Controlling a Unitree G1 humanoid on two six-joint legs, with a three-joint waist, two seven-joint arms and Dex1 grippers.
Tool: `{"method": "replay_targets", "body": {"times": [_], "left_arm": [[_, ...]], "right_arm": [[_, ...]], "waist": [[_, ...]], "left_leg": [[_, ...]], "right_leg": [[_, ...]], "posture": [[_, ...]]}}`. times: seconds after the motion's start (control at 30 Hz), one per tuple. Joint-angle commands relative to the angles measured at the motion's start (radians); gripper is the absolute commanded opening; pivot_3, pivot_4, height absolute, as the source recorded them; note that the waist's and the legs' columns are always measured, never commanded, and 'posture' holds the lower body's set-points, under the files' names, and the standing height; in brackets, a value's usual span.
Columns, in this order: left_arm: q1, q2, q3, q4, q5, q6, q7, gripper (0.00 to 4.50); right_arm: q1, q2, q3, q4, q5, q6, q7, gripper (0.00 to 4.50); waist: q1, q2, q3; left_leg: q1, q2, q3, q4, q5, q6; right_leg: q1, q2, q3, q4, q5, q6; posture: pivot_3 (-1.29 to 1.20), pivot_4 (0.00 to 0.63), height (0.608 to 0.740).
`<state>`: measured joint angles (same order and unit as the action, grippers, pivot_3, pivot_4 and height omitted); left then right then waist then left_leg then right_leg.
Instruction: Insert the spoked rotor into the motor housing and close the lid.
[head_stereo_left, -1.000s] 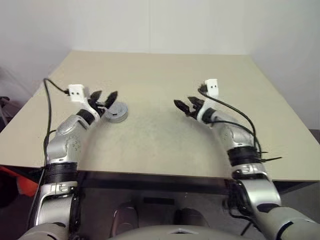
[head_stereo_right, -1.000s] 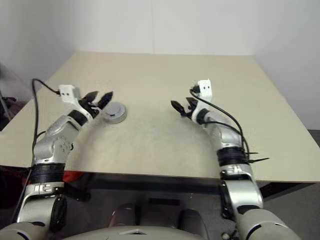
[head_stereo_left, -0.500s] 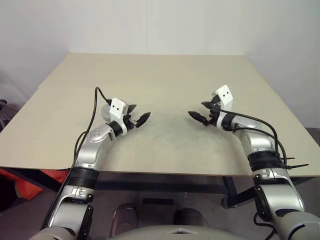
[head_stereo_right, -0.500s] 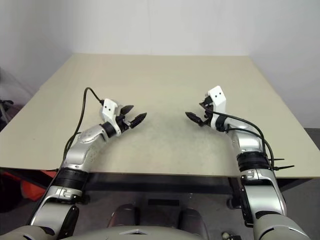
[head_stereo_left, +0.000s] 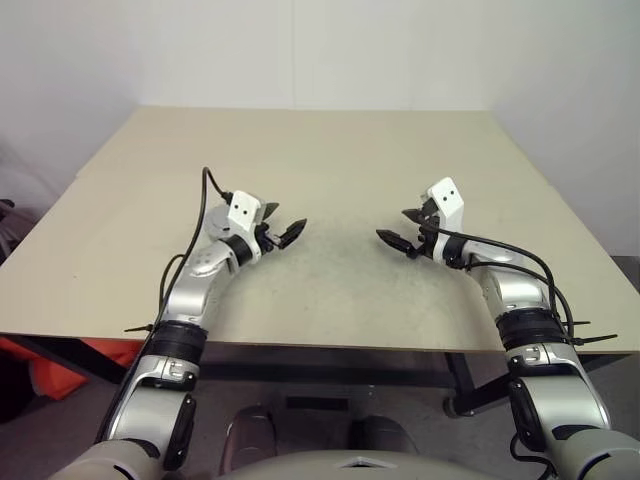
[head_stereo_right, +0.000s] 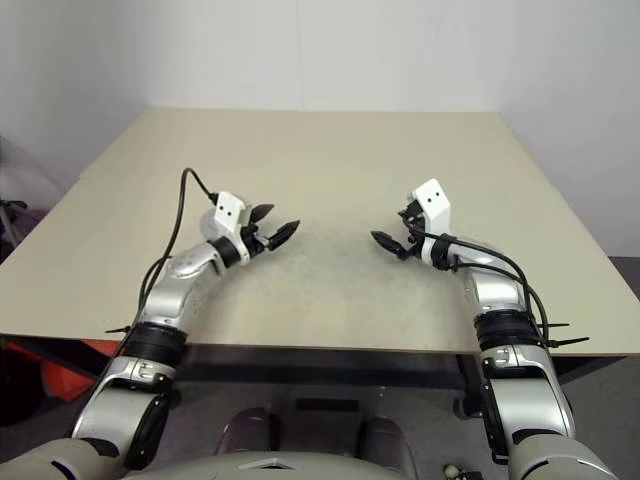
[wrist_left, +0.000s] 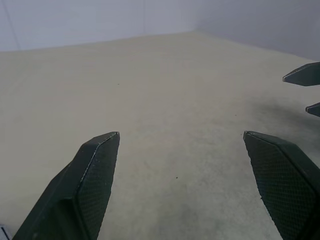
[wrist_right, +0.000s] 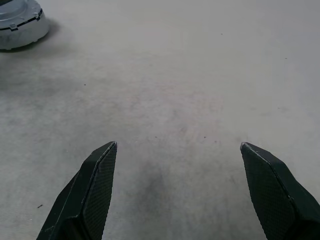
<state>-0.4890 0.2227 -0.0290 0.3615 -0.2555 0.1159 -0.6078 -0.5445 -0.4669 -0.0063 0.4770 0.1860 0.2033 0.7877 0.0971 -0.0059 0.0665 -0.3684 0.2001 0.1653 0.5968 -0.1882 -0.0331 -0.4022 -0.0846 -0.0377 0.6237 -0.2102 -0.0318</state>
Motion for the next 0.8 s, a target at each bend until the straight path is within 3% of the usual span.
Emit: {"method": "replay_targets", "body": {"times": [0.03, 0.8], "left_arm": [[-0.022, -0.009, 0.005, -0.010, 0.006, -0.028, -0.006, 4.21], [-0.017, -0.035, 0.008, -0.005, 0.036, -0.055, 0.008, 4.21]], "right_arm": [[-0.034, -0.010, -0.021, -0.035, 0.003, -0.027, -0.004, 4.44], [-0.075, 0.003, -0.015, 0.027, -0.030, -0.069, -0.043, 4.44]], "waist": [[0.000, 0.000, 0.000], [0.000, 0.000, 0.000]], "left_leg": [[0.000, 0.000, 0.000, 0.000, 0.000, 0.000], [0.000, 0.000, 0.000, 0.000, -0.001, 0.002]], "right_leg": [[0.000, 0.000, 0.000, 0.000, 0.000, 0.000], [0.000, 0.000, 0.000, -0.001, 0.000, 0.000]], "posture": [[0.00, 0.000, 0.740], [0.00, 0.000, 0.740]]}}
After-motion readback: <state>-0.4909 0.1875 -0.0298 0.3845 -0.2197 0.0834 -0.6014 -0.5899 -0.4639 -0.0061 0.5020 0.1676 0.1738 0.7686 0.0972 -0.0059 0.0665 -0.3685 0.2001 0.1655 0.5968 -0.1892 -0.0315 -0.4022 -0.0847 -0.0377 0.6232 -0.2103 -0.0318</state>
